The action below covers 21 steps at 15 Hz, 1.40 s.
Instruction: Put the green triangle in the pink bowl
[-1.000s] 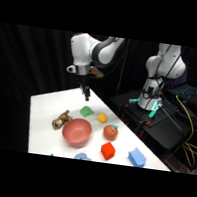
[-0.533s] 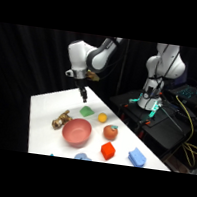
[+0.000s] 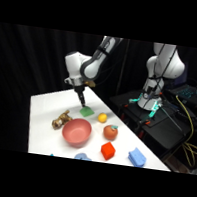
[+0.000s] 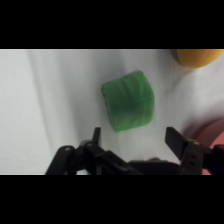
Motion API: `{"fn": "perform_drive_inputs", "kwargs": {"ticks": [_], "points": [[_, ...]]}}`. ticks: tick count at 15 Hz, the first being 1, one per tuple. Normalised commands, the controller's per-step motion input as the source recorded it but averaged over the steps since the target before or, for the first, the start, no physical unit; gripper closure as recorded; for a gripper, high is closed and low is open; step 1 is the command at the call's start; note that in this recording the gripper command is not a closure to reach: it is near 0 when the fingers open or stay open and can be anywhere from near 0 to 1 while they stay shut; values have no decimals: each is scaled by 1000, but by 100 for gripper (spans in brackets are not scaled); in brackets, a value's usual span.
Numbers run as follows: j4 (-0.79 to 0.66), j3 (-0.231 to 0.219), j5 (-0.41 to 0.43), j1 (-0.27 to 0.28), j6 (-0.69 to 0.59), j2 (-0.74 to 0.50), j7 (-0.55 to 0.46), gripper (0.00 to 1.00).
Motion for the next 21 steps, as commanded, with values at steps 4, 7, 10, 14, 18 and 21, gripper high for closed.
{"fn": "perform_drive_inputs", "kwargs": {"ticks": [4,7,10,14,18,21], "points": [[65,110,200,-127,22,98,-246,0],[-15,116,216,-152,29,46,-279,0],[-74,112,198,-129,34,3,-260,0],[-88,111,186,-104,21,-19,-244,0],[-29,94,170,-93,-4,-10,-231,0],[-70,87,171,-91,29,-28,-222,16]]}}
